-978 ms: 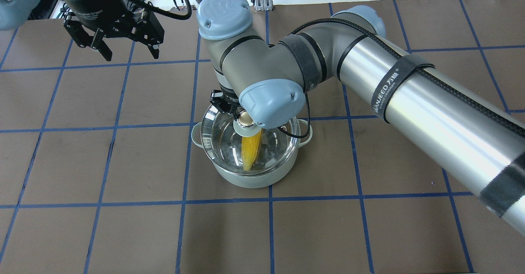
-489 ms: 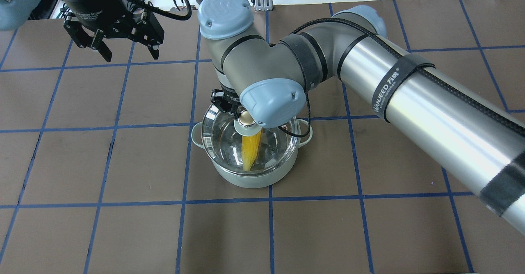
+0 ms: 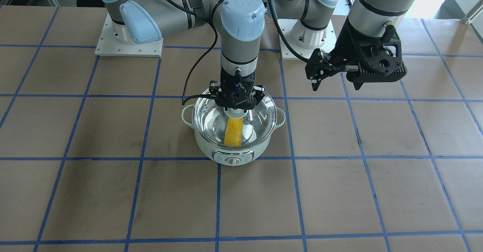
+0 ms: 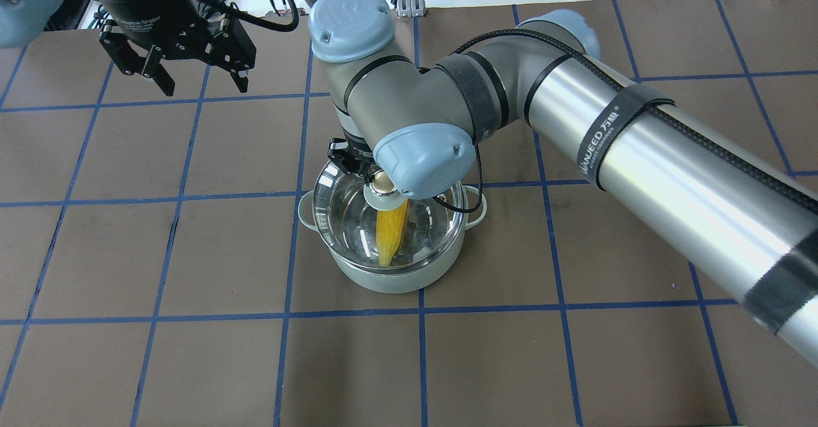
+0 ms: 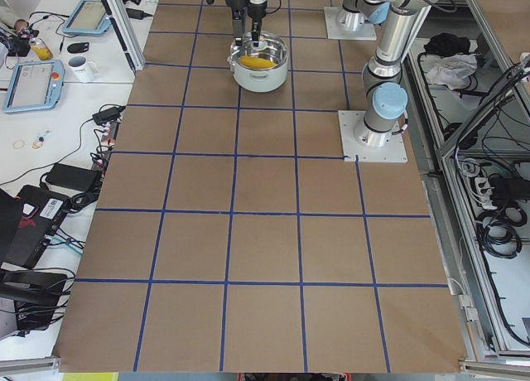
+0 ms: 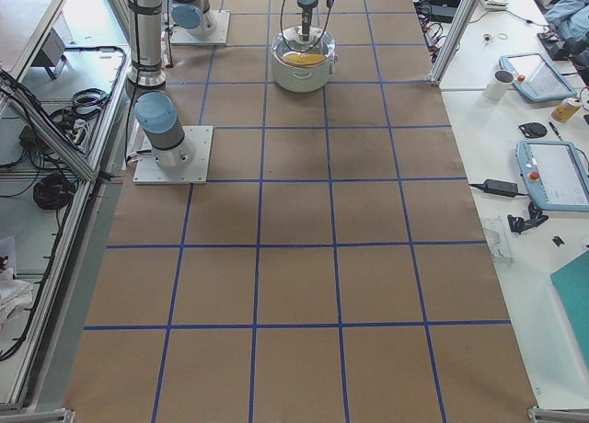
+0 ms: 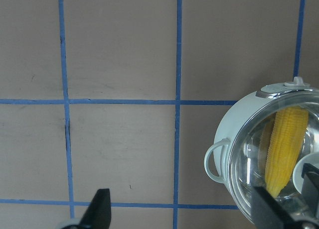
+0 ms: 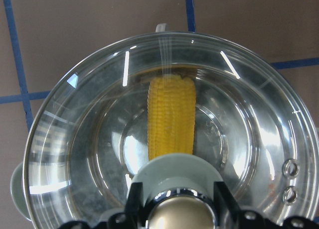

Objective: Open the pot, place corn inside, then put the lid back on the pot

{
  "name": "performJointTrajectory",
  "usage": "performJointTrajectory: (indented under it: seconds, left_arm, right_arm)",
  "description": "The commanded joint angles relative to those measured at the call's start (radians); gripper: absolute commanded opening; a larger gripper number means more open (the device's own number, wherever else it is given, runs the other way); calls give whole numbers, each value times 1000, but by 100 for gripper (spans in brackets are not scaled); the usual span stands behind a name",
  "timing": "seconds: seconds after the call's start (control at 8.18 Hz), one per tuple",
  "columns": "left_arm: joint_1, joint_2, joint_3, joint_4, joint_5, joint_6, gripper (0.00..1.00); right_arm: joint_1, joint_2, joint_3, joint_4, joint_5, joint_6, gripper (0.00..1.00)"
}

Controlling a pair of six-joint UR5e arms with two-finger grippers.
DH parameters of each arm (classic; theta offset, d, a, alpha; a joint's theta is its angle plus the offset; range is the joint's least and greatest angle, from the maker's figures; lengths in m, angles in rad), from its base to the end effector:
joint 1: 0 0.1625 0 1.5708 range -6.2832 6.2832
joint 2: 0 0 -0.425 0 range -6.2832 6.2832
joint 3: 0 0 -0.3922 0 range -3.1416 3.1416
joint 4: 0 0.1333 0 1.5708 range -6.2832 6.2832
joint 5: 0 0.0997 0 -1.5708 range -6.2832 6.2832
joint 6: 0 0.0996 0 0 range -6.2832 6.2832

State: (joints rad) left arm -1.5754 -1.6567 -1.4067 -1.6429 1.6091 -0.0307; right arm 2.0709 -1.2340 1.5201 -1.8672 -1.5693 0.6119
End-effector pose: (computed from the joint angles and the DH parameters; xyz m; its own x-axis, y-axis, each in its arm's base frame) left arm -0.1319 -0.5272 0.5177 -0.9989 -0.0263 -0.0381 -0.0261 0.9996 -0.0073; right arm 0.4132 -0.4778 0.3544 -0.9937 0.1115 -0.0071 0.1116 0.9937 -0.0076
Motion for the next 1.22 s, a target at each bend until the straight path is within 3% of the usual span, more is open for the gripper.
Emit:
performJointTrajectory:
  seconds: [0.0, 0.98, 1.1]
  left_arm:
    - [0, 0, 0, 0, -1, 0, 100]
    - [0, -2, 0, 2, -11, 0, 100]
    - [0, -2, 0, 2, -11, 0, 100]
  right_arm:
    - [0, 1, -1, -4, -2, -10, 45]
    - [-11, -1, 0, -6, -2, -18, 46]
    - [-11, -1, 0, -6, -2, -18, 57]
